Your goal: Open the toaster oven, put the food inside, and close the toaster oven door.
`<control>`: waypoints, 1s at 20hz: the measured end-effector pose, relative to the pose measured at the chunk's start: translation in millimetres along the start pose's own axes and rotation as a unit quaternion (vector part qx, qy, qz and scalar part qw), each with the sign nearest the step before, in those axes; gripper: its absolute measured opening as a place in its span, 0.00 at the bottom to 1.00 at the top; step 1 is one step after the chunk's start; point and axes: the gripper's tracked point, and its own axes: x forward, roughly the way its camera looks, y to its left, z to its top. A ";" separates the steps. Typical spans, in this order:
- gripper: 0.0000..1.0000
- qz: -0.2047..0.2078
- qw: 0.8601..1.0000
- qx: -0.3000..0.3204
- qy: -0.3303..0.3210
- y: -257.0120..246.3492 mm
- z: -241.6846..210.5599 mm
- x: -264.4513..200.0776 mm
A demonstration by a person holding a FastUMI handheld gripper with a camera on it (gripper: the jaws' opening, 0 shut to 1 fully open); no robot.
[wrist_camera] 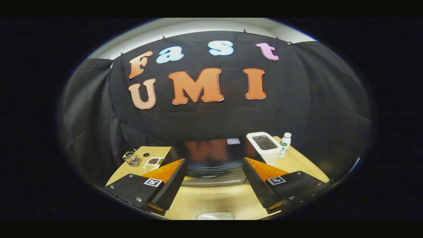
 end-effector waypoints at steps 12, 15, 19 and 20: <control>0.99 -0.088 0.994 0.027 -0.057 -6.2 42.1 -61.1; 0.99 -0.092 0.994 0.022 -0.054 7.1 46.2 -56.7; 0.99 -0.073 0.995 0.019 -0.067 38.9 54.7 -46.0; 0.99 -0.070 0.995 0.016 -0.064 44.8 52.6 -43.7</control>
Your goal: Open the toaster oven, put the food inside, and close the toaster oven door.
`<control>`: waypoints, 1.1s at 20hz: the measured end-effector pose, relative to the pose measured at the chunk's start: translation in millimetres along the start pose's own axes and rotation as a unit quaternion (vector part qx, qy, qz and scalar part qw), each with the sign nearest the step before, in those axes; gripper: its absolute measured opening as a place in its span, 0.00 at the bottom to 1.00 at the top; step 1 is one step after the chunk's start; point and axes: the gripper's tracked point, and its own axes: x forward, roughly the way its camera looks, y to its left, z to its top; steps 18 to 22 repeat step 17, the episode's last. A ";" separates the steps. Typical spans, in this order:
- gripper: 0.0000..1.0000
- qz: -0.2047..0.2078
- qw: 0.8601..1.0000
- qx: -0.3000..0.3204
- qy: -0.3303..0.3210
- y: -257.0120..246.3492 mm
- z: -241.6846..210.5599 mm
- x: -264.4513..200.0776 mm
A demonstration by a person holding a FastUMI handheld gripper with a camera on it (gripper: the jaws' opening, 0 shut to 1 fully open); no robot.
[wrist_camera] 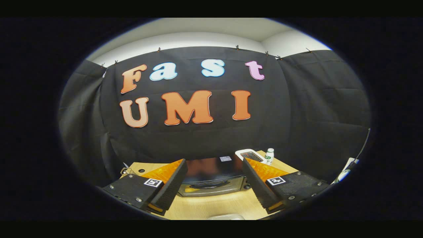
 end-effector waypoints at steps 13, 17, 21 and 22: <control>0.99 0.026 0.999 -0.031 -0.007 34.0 4.2 -14.3; 0.99 0.045 0.998 -0.047 -0.003 67.5 5.0 -0.9; 0.99 0.045 0.998 -0.047 -0.003 67.5 5.0 -0.9; 0.99 0.045 0.998 -0.047 -0.003 67.5 5.0 -0.9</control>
